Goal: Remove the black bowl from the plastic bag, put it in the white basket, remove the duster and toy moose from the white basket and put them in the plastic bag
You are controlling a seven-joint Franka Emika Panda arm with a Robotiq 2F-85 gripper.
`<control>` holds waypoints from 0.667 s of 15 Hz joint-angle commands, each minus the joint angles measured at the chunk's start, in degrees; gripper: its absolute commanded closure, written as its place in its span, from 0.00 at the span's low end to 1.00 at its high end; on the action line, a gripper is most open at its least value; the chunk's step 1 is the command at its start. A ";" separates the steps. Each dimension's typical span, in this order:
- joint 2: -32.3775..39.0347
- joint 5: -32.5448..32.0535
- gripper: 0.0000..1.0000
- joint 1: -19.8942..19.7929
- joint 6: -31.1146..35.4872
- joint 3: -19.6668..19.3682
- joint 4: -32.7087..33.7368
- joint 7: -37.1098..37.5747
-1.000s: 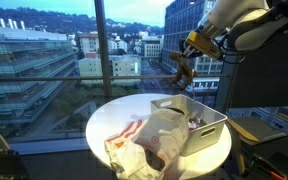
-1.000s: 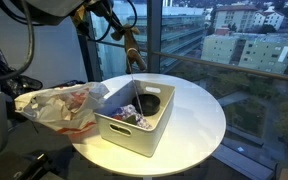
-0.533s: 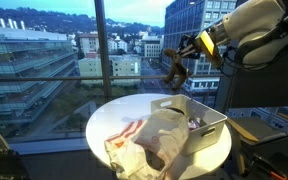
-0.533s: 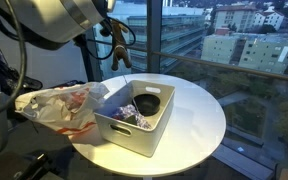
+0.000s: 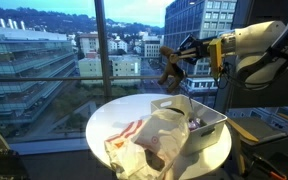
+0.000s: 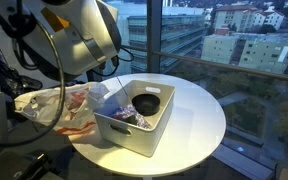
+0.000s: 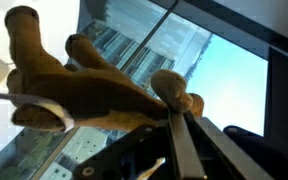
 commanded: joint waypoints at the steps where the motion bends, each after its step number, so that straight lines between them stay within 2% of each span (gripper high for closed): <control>1: -2.69 -6.21 0.98 -8.96 4.18 9.02 2.73 1.50; 4: -5.07 -7.85 0.98 -12.70 2.86 12.82 4.03 1.71; 10: 1.21 -15.18 0.98 -15.75 3.18 15.68 6.90 11.62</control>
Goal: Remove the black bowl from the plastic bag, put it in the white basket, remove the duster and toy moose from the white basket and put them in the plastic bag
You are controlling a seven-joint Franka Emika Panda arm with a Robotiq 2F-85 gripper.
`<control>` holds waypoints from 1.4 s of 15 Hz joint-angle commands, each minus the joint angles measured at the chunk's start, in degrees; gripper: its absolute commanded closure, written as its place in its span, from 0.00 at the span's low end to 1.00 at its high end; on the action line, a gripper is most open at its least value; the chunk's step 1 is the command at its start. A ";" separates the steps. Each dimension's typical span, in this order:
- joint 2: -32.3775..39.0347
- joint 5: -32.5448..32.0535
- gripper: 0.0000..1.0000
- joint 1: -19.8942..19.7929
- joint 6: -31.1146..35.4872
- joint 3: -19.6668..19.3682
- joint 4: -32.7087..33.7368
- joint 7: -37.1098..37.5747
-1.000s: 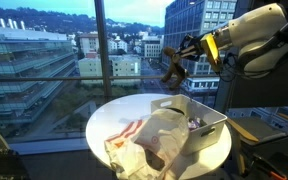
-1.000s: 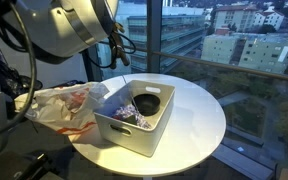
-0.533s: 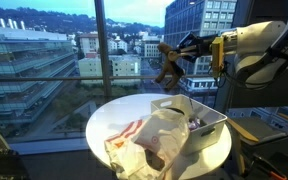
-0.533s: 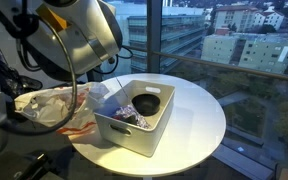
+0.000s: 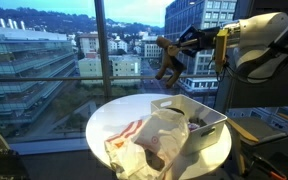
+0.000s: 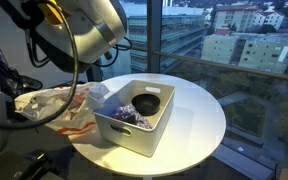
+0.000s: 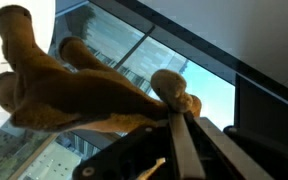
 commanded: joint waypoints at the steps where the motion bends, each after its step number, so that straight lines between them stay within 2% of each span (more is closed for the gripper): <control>1: 2.09 -6.65 0.98 -2.11 -1.05 3.10 2.83 7.79; 4: 0.76 -15.16 0.98 -2.02 -7.04 5.53 3.17 14.80; 5: 0.92 -18.70 0.98 -0.11 -8.45 4.66 3.89 18.08; 7: 3.25 -25.61 0.98 0.67 -11.22 5.83 6.13 24.16; 11: 10.73 -35.65 0.98 2.06 -10.73 7.19 11.35 34.04; 16: 13.02 -40.83 0.98 3.81 -10.33 7.87 15.47 36.49; 19: 16.41 -45.32 0.98 4.84 -9.73 7.69 18.30 40.41; 20: 17.72 -46.62 0.98 3.36 -9.34 9.29 18.99 41.32; 21: 18.83 -47.94 0.98 3.50 -9.05 9.33 19.58 42.35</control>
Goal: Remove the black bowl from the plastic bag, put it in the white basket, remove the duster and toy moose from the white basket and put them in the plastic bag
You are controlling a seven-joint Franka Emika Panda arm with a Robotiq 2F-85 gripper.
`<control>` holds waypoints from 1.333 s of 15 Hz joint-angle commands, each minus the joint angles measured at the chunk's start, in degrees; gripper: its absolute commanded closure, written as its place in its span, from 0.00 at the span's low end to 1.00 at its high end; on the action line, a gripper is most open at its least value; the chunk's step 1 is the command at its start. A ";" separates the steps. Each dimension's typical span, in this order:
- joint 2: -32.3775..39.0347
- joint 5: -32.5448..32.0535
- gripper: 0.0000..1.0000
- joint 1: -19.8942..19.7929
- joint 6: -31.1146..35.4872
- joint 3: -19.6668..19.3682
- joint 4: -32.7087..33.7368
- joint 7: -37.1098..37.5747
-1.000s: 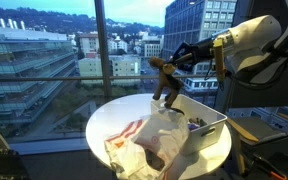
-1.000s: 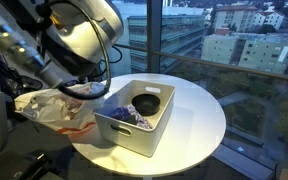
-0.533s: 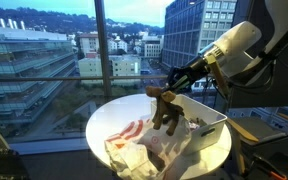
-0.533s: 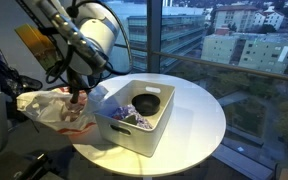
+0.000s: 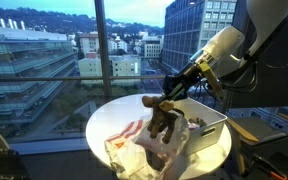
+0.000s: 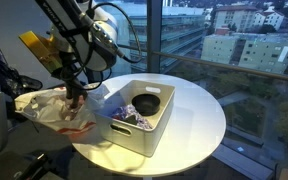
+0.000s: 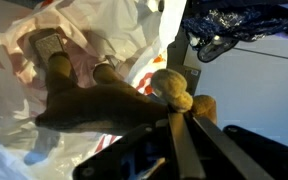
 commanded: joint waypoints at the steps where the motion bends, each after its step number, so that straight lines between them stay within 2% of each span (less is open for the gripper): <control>1: 5.19 -5.77 0.98 -0.49 2.80 1.54 5.03 5.56; 7: 11.34 -12.47 0.98 2.05 -0.78 1.05 8.40 4.91; 13: 14.28 -12.46 0.98 3.80 -3.63 1.01 10.29 -0.16; 20: 18.08 -18.11 0.98 9.00 -9.85 -2.54 11.48 1.51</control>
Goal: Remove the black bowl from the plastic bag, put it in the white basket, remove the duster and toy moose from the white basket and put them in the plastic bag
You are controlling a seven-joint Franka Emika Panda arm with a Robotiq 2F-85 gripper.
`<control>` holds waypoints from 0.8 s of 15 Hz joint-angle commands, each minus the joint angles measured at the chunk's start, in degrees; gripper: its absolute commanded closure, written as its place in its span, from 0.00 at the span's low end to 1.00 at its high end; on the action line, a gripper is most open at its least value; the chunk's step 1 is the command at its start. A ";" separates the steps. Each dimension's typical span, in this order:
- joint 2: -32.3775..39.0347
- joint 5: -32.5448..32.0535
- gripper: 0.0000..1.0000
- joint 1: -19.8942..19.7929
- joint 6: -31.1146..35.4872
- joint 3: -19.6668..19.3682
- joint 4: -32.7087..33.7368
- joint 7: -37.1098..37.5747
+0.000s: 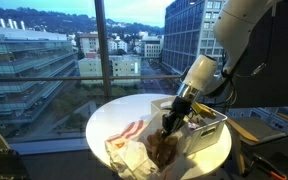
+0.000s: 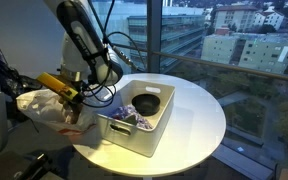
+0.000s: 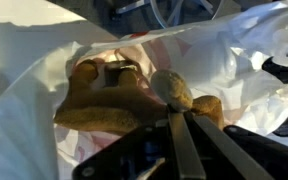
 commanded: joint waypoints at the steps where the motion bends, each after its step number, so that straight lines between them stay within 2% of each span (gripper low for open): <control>1: 1.54 -2.68 0.98 4.07 -2.94 -2.24 2.46 1.72; 6: 0.96 0.36 0.98 4.75 -10.52 -0.53 3.51 0.11; 9: 1.46 1.22 0.98 4.85 -12.50 -0.05 4.59 0.31; 10: 1.88 0.88 0.95 5.20 -12.46 -0.33 4.90 0.77; 11: 2.02 0.65 0.68 5.41 -12.34 -0.49 4.84 1.01; 12: 1.81 0.59 0.67 5.49 -12.47 -0.52 4.64 1.06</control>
